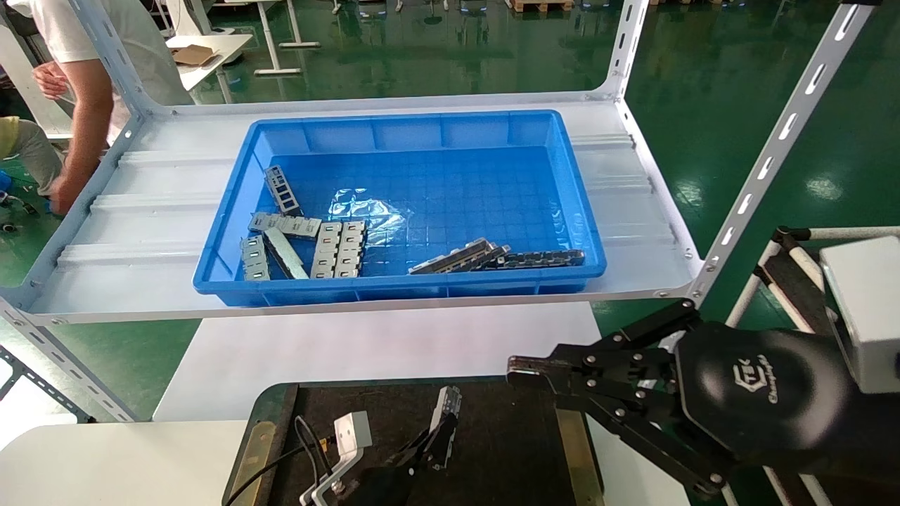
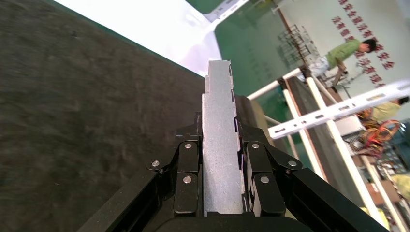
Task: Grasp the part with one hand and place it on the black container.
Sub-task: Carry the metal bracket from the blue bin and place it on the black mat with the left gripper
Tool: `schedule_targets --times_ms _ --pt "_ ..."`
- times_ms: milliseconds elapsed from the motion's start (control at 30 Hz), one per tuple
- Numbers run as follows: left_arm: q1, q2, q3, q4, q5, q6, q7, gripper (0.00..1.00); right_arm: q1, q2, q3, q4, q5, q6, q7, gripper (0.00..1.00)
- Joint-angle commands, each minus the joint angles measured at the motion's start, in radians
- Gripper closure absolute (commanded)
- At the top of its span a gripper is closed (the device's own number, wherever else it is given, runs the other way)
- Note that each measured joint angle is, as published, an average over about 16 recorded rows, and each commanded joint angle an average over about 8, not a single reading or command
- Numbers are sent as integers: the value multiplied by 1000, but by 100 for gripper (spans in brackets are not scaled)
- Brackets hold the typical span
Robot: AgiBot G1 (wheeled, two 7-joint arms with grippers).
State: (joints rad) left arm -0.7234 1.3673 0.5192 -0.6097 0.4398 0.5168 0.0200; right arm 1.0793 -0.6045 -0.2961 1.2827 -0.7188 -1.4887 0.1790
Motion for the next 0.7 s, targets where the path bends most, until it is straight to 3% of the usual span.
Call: schedule_targets --times_ms 33,700 --pt "-5 1 20 -2 -34 -31 9 100 0 0 0 0 0 0 0 100" --pt "-45 3 171 29 -328 -131 152 100 0 0 -1 0 1 1 -1 100"
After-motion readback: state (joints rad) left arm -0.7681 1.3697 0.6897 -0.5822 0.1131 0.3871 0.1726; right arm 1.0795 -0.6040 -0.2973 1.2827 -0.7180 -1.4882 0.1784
